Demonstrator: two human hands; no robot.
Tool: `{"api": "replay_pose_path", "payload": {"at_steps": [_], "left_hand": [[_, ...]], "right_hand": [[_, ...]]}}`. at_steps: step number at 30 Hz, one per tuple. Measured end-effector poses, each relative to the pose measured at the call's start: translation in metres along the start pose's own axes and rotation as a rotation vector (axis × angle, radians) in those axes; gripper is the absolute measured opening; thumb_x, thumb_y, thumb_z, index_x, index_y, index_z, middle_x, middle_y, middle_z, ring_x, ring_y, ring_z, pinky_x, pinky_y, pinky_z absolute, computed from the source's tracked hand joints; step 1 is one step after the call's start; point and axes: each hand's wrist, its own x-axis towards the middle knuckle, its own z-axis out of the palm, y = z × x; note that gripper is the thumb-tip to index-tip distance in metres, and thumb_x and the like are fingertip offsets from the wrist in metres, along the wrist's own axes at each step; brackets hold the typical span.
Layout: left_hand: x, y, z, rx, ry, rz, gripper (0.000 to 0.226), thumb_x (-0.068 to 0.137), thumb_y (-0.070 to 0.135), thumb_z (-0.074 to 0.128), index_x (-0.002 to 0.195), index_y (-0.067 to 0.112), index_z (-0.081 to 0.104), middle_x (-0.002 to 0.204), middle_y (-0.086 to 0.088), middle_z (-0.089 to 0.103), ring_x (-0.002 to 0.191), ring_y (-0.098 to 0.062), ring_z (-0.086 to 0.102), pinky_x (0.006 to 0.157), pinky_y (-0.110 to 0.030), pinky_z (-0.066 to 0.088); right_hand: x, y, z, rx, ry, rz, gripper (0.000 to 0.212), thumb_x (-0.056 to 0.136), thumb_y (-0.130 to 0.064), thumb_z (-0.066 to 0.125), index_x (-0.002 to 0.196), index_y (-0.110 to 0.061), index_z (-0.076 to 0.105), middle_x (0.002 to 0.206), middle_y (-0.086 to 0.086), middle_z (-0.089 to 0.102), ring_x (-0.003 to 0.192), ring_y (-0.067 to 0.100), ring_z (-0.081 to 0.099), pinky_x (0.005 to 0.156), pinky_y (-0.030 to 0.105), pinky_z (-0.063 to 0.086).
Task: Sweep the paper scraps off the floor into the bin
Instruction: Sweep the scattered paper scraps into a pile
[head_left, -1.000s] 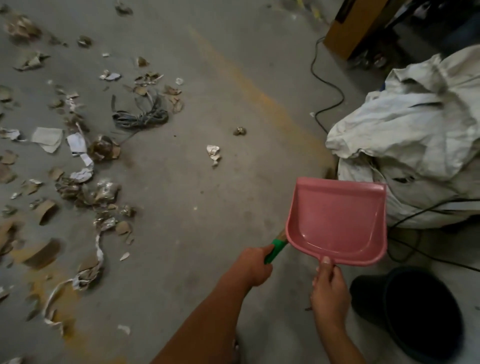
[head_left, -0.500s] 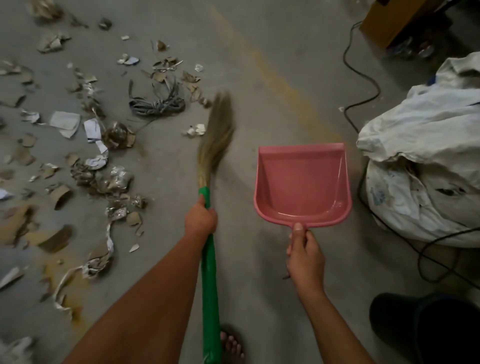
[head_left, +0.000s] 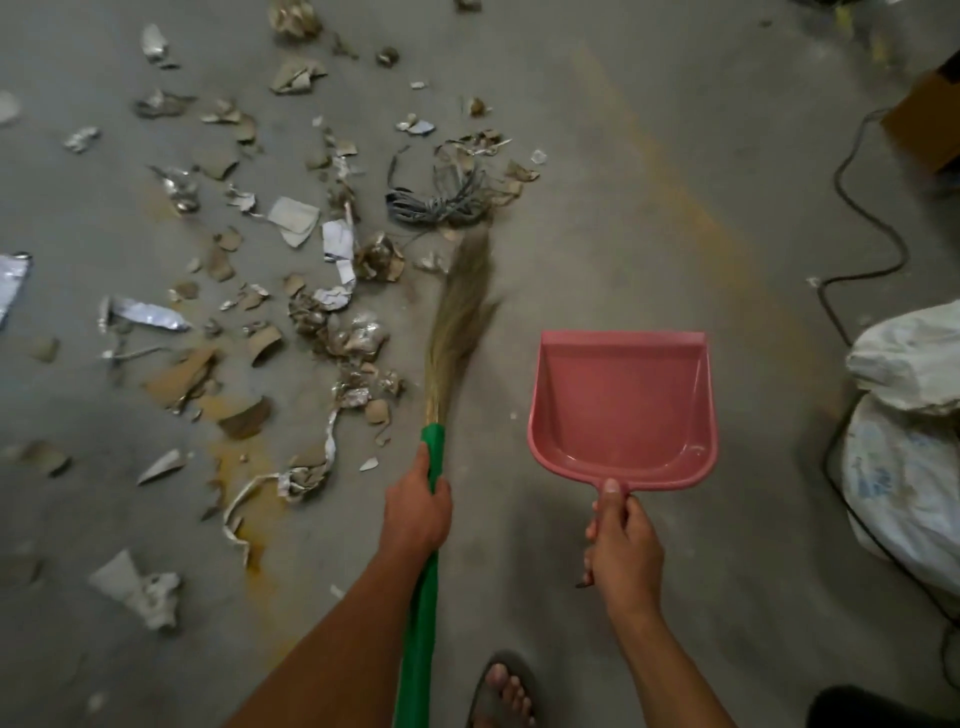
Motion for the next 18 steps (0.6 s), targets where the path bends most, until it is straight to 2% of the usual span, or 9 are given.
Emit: {"api": "replay_pose_path", "payload": {"at_steps": [3,6,8,11,15,18], "left_hand": [[-0.023,-0.014,-0.011,-0.058,0.053,0.020,0.068,0.105,0.029,0.053,0.168,0.028,0.025,0.133,-0.017,0.068,0.116,-0.034,0.066,0.100,-0.040,0.052],[-0.040,-0.032,-0.030,-0.097,0.062,0.020,0.069,0.105,0.030,0.054,0.167,0.032,0.025,0.132,-0.015,0.070,0.113,-0.032,0.067,0.096,-0.036,0.051],[-0.052,-0.044,-0.044,-0.128,0.046,0.032,0.069,0.105,0.030,0.055,0.167,0.033,0.025,0.138,-0.012,0.068,0.119,-0.030,0.066,0.097,-0.032,0.049],[-0.081,-0.062,-0.065,-0.208,0.024,0.062,0.070,0.104,0.031,0.056,0.167,0.037,0.026,0.143,-0.003,0.065,0.122,-0.022,0.066,0.095,-0.024,0.046],[-0.124,-0.086,-0.080,-0.322,0.038,0.039,0.069,0.104,0.034,0.059,0.163,0.048,0.025,0.125,0.008,0.071,0.086,-0.004,0.067,0.074,-0.013,0.048],[-0.148,-0.103,-0.090,-0.376,0.028,-0.022,0.070,0.106,0.035,0.058,0.163,0.051,0.021,0.105,0.004,0.072,0.068,-0.002,0.066,0.057,-0.008,0.043]], "right_hand": [[-0.020,-0.006,0.013,-0.018,-0.040,-0.026,0.052,0.106,-0.057,0.048,0.081,-0.014,0.063,0.065,0.008,0.063,0.045,0.021,0.056,0.041,0.042,0.053],[-0.039,-0.007,0.029,-0.075,-0.042,-0.063,0.057,0.105,-0.063,0.046,0.077,-0.015,0.062,0.062,0.006,0.065,0.047,0.025,0.061,0.049,0.047,0.057],[-0.053,-0.009,0.040,-0.112,-0.043,-0.078,0.060,0.102,-0.067,0.045,0.075,-0.017,0.062,0.061,0.004,0.066,0.052,0.027,0.064,0.057,0.051,0.060],[-0.080,-0.015,0.058,-0.137,-0.061,-0.081,0.061,0.101,-0.070,0.044,0.075,-0.018,0.062,0.062,0.003,0.067,0.056,0.029,0.066,0.061,0.053,0.061],[-0.115,-0.029,0.074,-0.174,-0.098,-0.106,0.061,0.103,-0.068,0.044,0.075,-0.017,0.063,0.062,0.003,0.068,0.054,0.027,0.066,0.061,0.053,0.060],[-0.137,-0.039,0.080,-0.213,-0.135,-0.140,0.060,0.103,-0.067,0.044,0.075,-0.018,0.064,0.064,0.004,0.068,0.059,0.028,0.067,0.063,0.052,0.060]]}}
